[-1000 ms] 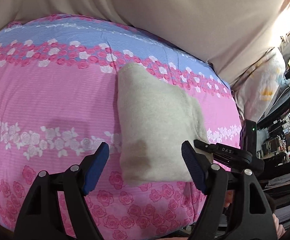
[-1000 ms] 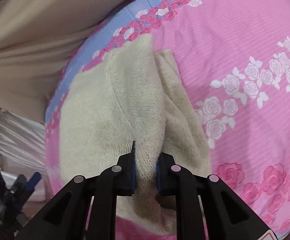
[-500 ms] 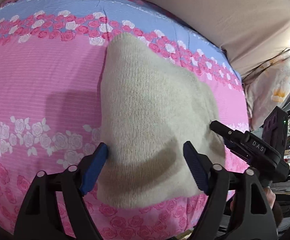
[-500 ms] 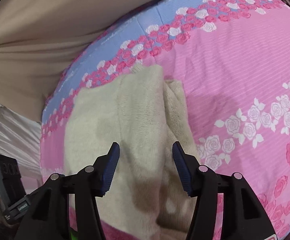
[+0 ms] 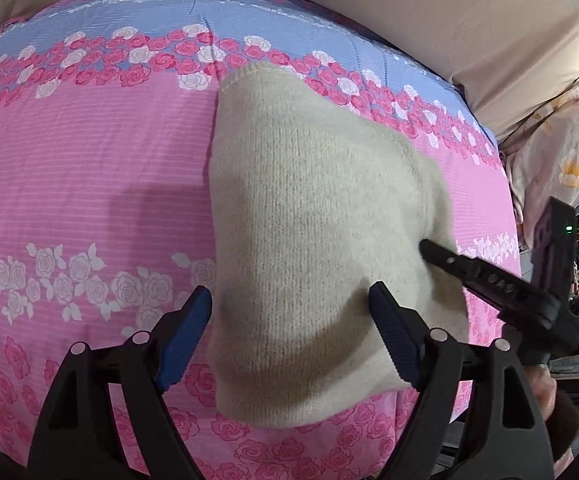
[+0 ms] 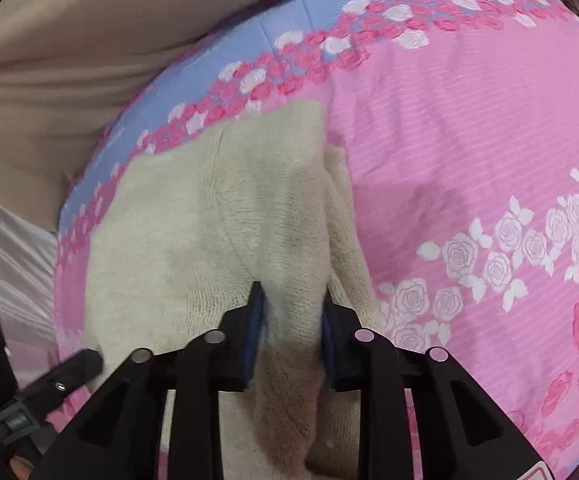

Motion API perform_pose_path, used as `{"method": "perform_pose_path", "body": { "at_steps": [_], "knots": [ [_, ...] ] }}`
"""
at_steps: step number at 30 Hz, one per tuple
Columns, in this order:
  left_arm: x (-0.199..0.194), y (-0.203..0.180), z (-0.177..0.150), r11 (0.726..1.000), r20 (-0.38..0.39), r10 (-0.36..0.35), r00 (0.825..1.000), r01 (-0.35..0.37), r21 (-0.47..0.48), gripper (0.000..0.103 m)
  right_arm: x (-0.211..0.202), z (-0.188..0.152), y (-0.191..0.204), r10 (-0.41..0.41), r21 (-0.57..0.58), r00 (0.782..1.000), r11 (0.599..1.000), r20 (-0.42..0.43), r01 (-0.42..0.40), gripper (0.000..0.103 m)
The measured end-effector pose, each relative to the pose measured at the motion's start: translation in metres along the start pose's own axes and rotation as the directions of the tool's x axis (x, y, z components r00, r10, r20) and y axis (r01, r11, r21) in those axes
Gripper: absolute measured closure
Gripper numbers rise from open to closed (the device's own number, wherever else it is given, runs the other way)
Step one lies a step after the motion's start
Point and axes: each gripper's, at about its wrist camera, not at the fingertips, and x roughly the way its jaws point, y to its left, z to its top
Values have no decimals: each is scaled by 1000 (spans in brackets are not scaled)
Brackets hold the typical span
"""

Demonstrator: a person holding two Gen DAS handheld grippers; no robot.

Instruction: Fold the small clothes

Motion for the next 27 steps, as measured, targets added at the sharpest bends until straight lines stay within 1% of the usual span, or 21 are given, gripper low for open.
{"method": "perform_pose_path", "body": {
  "at_steps": [1, 4, 6, 8, 10, 11, 12, 13, 15, 16, 17, 18, 19, 20, 21, 22, 24, 26, 27],
  "knots": [
    [0, 1, 0, 1000, 4, 1, 1000, -1, 0, 25, -5, -1, 1, -3, 4, 1000, 1000, 9, 3, 61],
    [1, 3, 0, 1000, 0, 0, 1000, 0, -10, 25, -18, -4, 0, -20, 1, 999, 1000, 30, 20, 46],
    [2, 3, 1, 1000, -1, -2, 1000, 2, -13, 25, -18, -9, -7, -29, 19, 1000, 999, 9, 29, 39],
    [3, 3, 2, 1000, -1, -2, 1000, 2, -11, 24, -13, -15, -13, -37, 36, 999, 999, -19, 37, 36],
    [7, 5, 3, 1000, -9, -7, 1000, 7, -20, 18, -7, -20, -21, -22, 66, 999, 998, -43, 25, 32],
    [9, 7, 4, 999, -15, -15, 1000, 14, -35, 16, -3, -23, -24, -2, 90, 999, 996, -54, 7, 31],
    [12, 12, 6, 998, -21, -32, 999, 31, -63, 13, 0, -25, -28, 24, 119, 998, 993, -61, -16, 30],
    [16, 18, 7, 994, -27, -52, 998, 49, -96, 11, 3, -27, -34, 54, 155, 996, 987, -67, -43, 28],
    [27, 31, 8, 980, -50, -98, 994, 88, -177, 11, 10, -30, -43, 105, 211, 992, 974, -75, -87, 27],
    [37, 41, 9, 965, -77, -143, 987, 122, -234, 10, 14, -31, -46, 145, 232, 987, 965, -76, -124, 31],
    [44, 47, 9, 947, -92, -191, 977, 159, -277, 12, 15, -31, -47, 174, 240, 982, 959, -69, -153, 41],
    [47, 51, 9, 932, -93, -237, 967, 199, -304, 27, 13, -31, -46, 195, 243, 979, 954, -61, -175, 59],
    [48, 52, 10, 917, -94, -284, 954, 242, -316, 35, 6, -28, -42, 186, 226, 982, 959, -46, -171, 67],
    [43, 49, 12, 922, -88, -289, 953, 253, -292, 40, -2, -26, -37, 185, 203, 982, 963, -30, -176, 70],
    [38, 46, 14, 924, -81, -304, 949, 273, -269, 48, -13, -23, -32, 198, 184, 980, 964, -5, -194, 75],
    [30, 42, 17, 917, -66, -334, 940, 308, -251, 49, -25, -20, -28, 204, 171, 979, 964, 19, -205, 76],
    [12, 37, 21, 902, -28, -379, 925, 363, -236, 49, -52, -16, -20, 212, 124, 975, 968, 67, -219, 76],
    [2, 35, 21, 894, -4, -405, 914, 395, -213, 48, -69, -17, -14, 184, 62, 980, 980, 79, -189, 76],
    [1, 34, 18, 899, 2, -398, 917, 391, -197, 41, -70, -20, -14, 169, 43, 983, 984, 72, -172, 75]
  ]
}}
